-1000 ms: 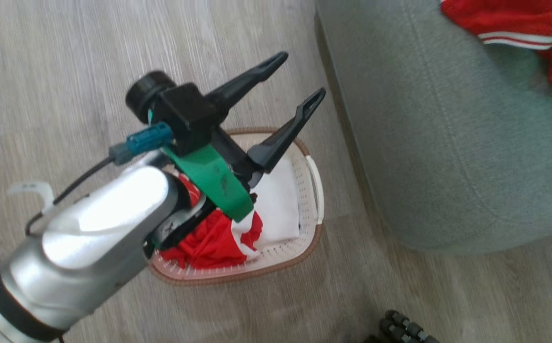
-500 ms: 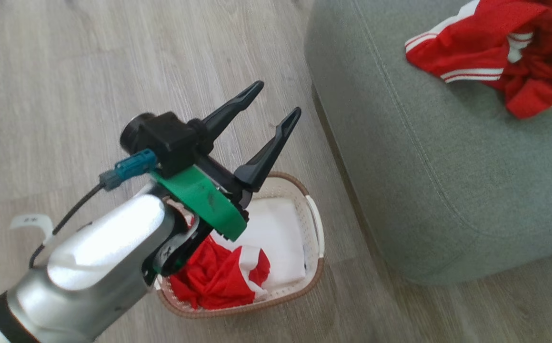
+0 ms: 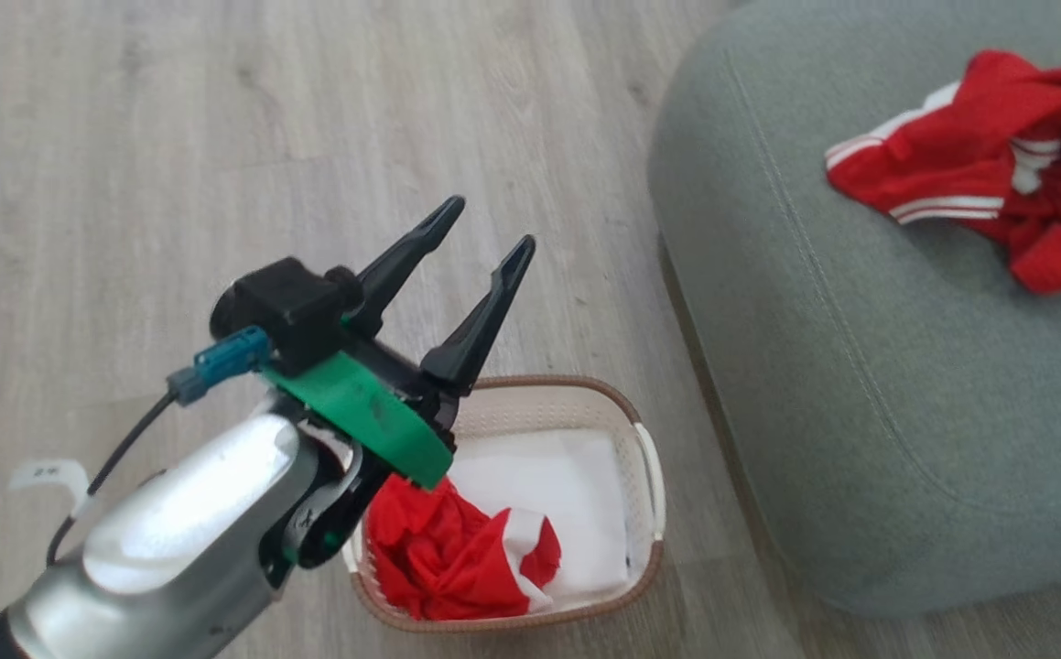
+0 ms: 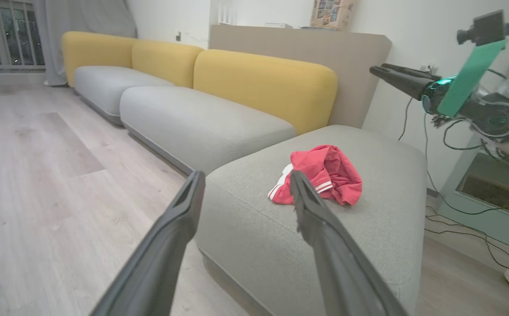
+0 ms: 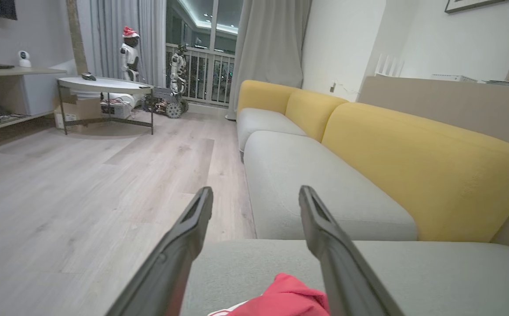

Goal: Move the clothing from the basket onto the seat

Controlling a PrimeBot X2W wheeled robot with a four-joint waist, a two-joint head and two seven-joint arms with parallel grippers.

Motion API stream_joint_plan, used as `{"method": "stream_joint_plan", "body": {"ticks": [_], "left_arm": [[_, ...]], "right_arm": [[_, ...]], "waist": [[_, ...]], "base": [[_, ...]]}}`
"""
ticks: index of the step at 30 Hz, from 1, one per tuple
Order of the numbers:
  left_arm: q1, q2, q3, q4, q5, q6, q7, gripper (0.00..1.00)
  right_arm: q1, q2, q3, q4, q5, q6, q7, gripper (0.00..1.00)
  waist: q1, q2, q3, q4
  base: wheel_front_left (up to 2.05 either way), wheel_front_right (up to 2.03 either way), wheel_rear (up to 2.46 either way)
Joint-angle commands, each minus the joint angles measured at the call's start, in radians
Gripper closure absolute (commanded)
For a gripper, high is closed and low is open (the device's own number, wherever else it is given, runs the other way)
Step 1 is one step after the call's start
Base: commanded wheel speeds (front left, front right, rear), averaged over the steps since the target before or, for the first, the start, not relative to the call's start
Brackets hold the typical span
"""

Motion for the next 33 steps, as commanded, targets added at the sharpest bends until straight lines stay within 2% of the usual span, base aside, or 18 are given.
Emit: {"method": "stream_joint_plan", "body": {"ticks": [1, 7, 14, 23, 28, 33], "left_arm": [[-0.016, 0.032, 0.058, -0.023, -0.01, 0.009, -0.011, 0.0], [0.04, 0.042, 0.089, -0.028, -0.017, 0.026, -0.017, 0.0], [0.111, 0.051, 0.122, -0.035, -0.02, 0.051, -0.02, 0.0], [0.209, 0.08, 0.211, -0.059, -0.004, 0.1, -0.021, 0.0], [0.289, 0.082, 0.302, -0.07, 0.021, 0.126, -0.021, 0.0], [0.387, 0.065, 0.404, -0.078, 0.056, 0.129, -0.021, 0.0]], "right_arm": [[0.026, 0.005, -0.01, -0.07, -0.013, 0.0, -0.002, 0.0], [0.173, 0.098, -0.06, -0.246, -0.057, 0.0, 0.007, 0.0], [0.313, 0.172, -0.076, -0.342, -0.057, 0.0, -0.005, 0.0], [0.44, 0.234, -0.072, -0.369, -0.05, 0.0, -0.097, 0.0], [0.501, 0.268, -0.064, -0.34, -0.054, 0.0, -0.147, 0.0], [0.546, 0.281, -0.042, -0.293, -0.053, 0.0, -0.206, 0.0]], "waist": [[0.0001, -0.0001, -0.025, 0.026], [0.0001, -0.0001, -0.075, 0.074], [0.0001, -0.0001, -0.12, 0.125], [0.0001, -0.0001, -0.144, 0.165], [0.0001, -0.0001, -0.146, 0.181], [0.0001, -0.0001, -0.147, 0.195]], "base": [[0.0, 0.0, 0.0], [0.0, 0.0, 0.0], [0.0, 0.0, 0.0], [0.0, 0.0, 0.0], [0.0, 0.0, 0.0], [0.0, 0.0, 0.0]]}}
